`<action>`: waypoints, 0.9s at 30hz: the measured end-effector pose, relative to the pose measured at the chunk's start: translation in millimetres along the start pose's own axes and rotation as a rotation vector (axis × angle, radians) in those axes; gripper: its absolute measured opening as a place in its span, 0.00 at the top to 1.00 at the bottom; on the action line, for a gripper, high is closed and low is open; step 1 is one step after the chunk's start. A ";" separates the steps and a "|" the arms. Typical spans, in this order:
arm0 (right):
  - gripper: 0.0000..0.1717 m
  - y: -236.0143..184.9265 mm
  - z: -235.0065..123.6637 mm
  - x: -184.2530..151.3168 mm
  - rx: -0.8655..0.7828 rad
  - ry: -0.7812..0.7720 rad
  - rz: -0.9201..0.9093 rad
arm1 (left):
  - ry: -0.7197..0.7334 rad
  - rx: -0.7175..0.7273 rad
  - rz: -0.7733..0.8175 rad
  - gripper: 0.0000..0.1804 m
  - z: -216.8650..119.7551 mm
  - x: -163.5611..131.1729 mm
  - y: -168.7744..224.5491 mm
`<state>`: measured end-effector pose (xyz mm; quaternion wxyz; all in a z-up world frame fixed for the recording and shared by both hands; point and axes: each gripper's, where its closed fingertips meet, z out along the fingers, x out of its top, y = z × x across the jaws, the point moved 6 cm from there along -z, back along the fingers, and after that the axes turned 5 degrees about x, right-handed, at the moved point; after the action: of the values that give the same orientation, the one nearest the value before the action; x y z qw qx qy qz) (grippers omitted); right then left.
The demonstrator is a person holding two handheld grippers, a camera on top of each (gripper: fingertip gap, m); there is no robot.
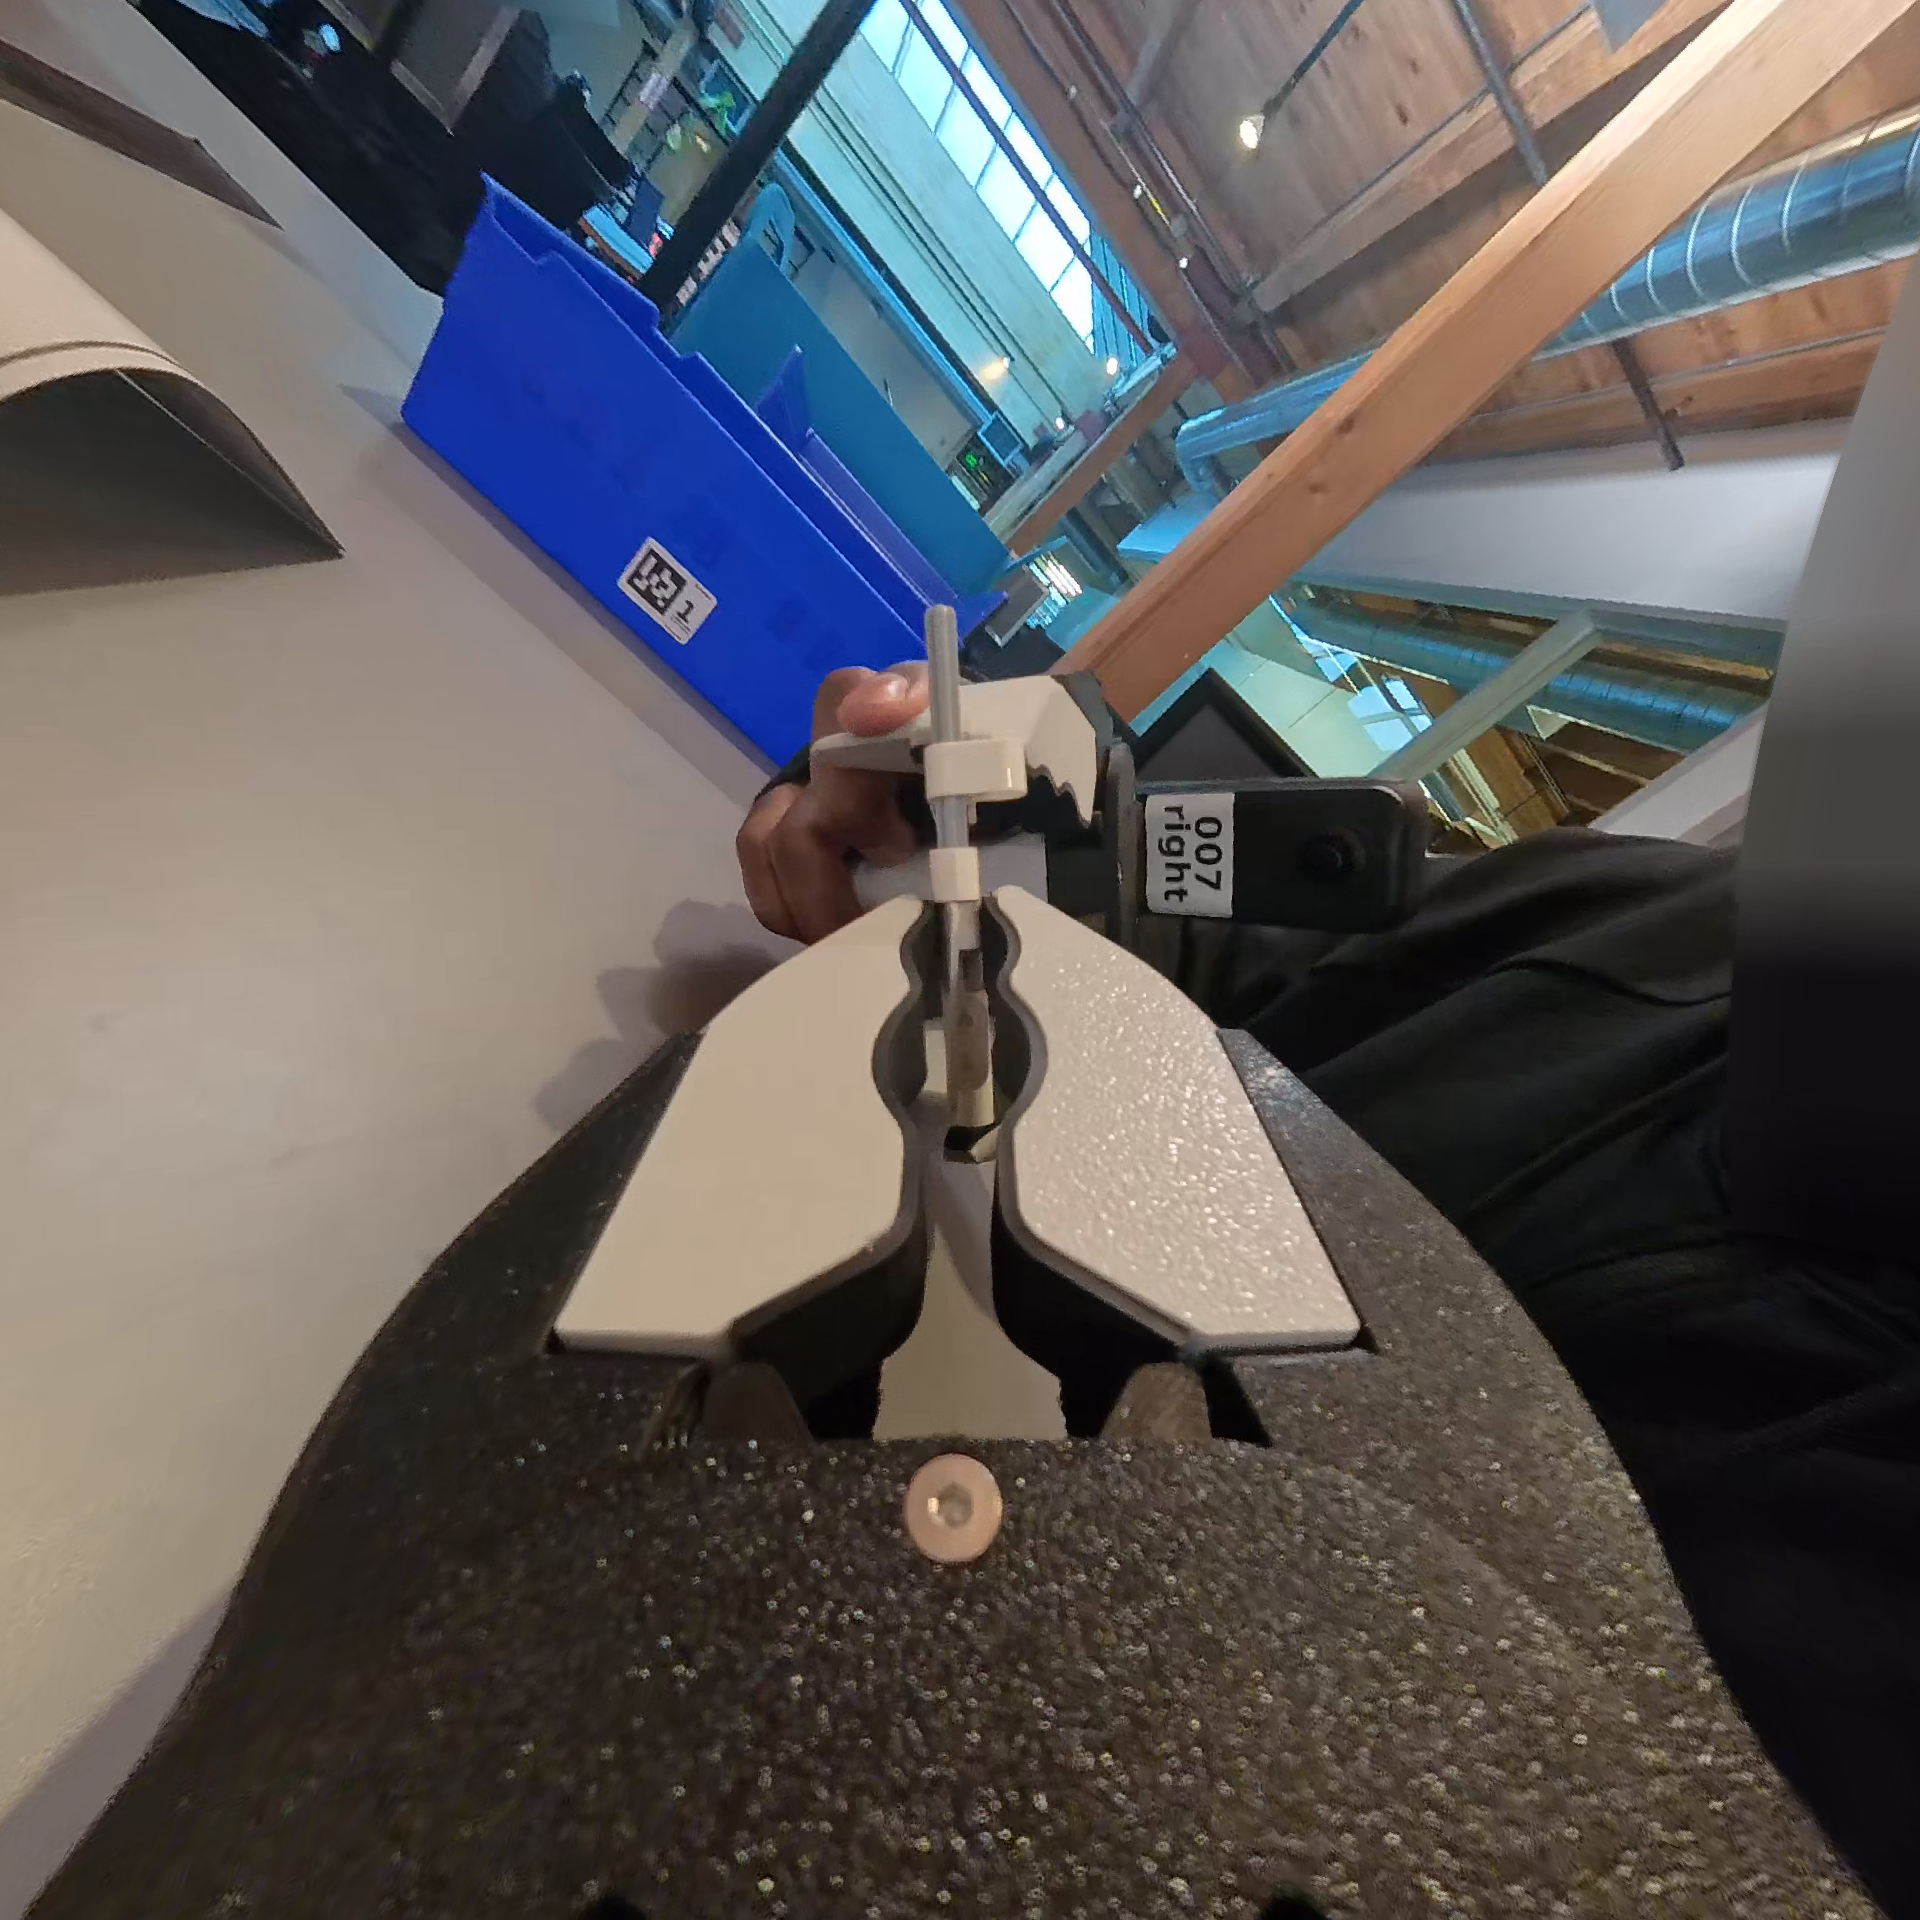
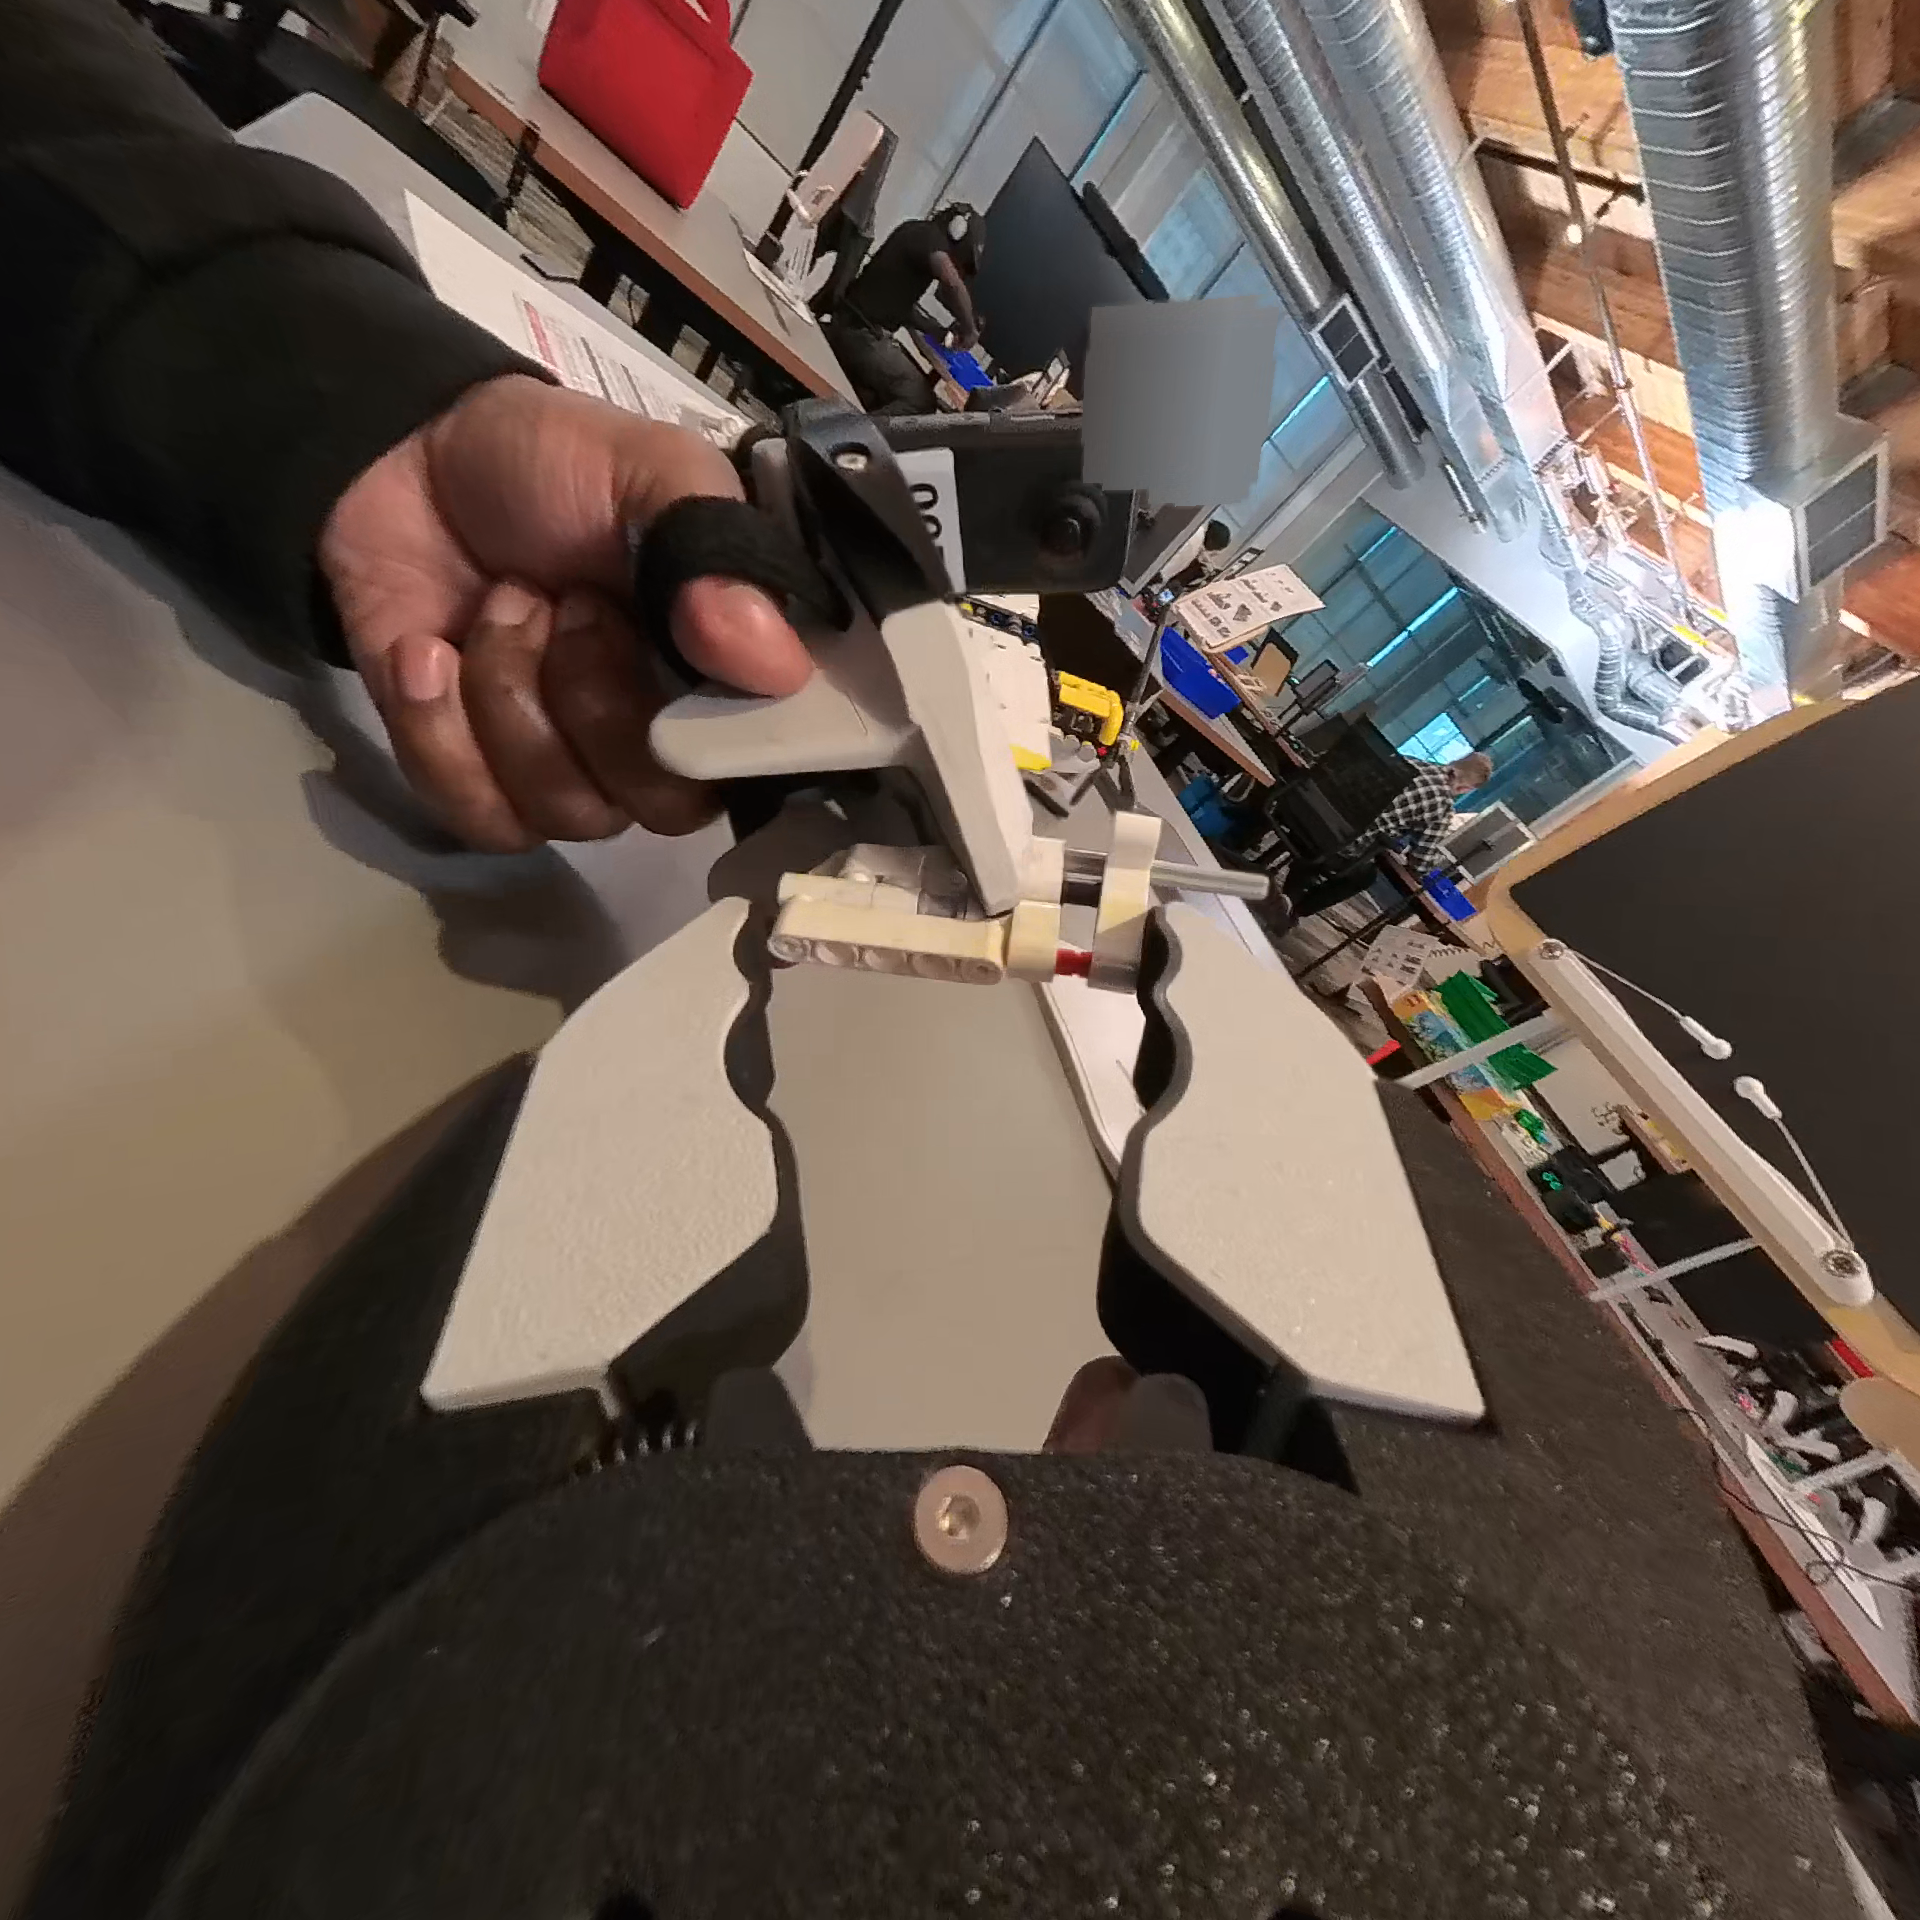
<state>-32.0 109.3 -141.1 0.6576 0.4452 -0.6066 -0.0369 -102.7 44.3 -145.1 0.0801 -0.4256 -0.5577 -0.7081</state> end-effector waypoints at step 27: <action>0.60 -9.7 -2.3 -1.7 0.062 0.005 0.049 | -0.067 0.001 -0.009 0.96 0.3 -8.7 -2.1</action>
<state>-25.8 105.7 -148.2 0.6458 0.4503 -0.6166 -0.0009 -98.3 42.1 -152.6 0.0585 -0.4466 -0.5623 -0.6935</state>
